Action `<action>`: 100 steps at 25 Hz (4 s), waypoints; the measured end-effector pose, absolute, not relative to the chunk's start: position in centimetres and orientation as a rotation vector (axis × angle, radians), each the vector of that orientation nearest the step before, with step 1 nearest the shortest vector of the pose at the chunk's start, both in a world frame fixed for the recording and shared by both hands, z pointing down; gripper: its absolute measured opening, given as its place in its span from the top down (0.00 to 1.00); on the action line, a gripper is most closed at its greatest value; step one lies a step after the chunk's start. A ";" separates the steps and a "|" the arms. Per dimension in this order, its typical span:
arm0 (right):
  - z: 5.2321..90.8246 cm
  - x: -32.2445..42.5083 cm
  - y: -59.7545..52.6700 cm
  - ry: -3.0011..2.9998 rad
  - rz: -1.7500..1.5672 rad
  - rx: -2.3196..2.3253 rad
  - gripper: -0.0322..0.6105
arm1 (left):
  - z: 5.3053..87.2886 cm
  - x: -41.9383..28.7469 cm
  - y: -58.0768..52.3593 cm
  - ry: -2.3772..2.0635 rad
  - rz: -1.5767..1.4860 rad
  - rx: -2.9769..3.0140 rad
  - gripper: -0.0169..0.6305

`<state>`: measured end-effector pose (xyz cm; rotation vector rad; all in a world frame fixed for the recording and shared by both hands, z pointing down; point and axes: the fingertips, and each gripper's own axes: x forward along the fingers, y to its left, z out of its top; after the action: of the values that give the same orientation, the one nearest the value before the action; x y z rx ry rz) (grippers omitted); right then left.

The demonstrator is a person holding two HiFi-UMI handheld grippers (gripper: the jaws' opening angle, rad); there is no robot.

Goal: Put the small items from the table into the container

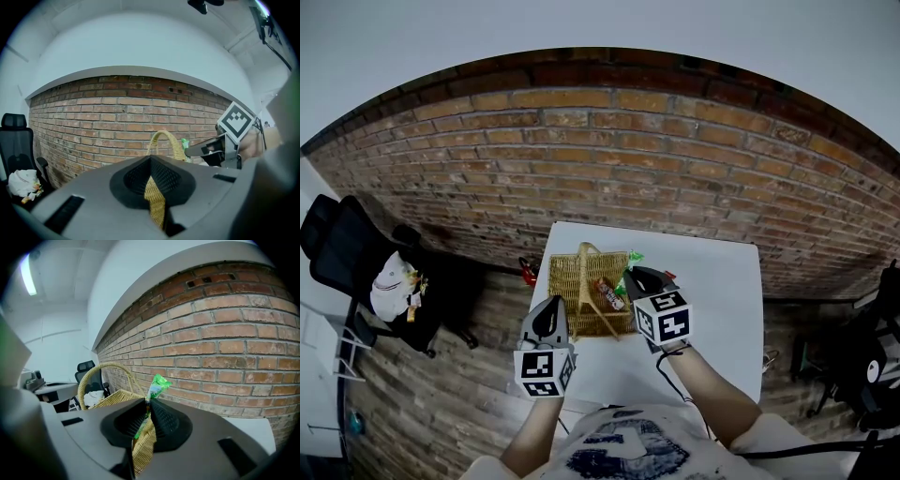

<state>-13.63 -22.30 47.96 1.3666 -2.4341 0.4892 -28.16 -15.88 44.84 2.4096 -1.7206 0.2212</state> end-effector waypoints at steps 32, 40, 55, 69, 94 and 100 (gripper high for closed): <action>52.4 -16.8 -26.8 -2.294 0.500 1.252 0.86 | 46.6 -30.0 -20.4 -1.692 0.232 2.376 0.90; 52.3 -17.0 -26.9 -2.300 0.506 1.264 0.86 | 46.9 -30.0 -20.5 -1.683 0.234 2.376 0.90; 50.5 -16.0 -26.1 -2.338 0.481 1.365 0.83 | 46.4 -30.1 -19.6 -1.682 0.231 2.395 0.90; 47.0 -10.6 -20.8 -2.425 0.469 1.461 0.83 | 44.1 -27.8 -15.3 -1.735 0.227 2.426 0.90; 44.2 4.6 -5.3 -2.492 0.418 1.571 0.83 | 41.6 -11.6 -2.8 -1.591 0.197 2.586 0.90; 44.2 6.5 -2.9 -2.505 0.412 1.587 0.85 | 41.9 -9.3 -0.5 -1.577 0.201 2.594 0.90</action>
<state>6.49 -2.86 44.17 1.5865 -2.5046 0.4123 -9.31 -0.51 41.94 2.5944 -1.5765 0.2010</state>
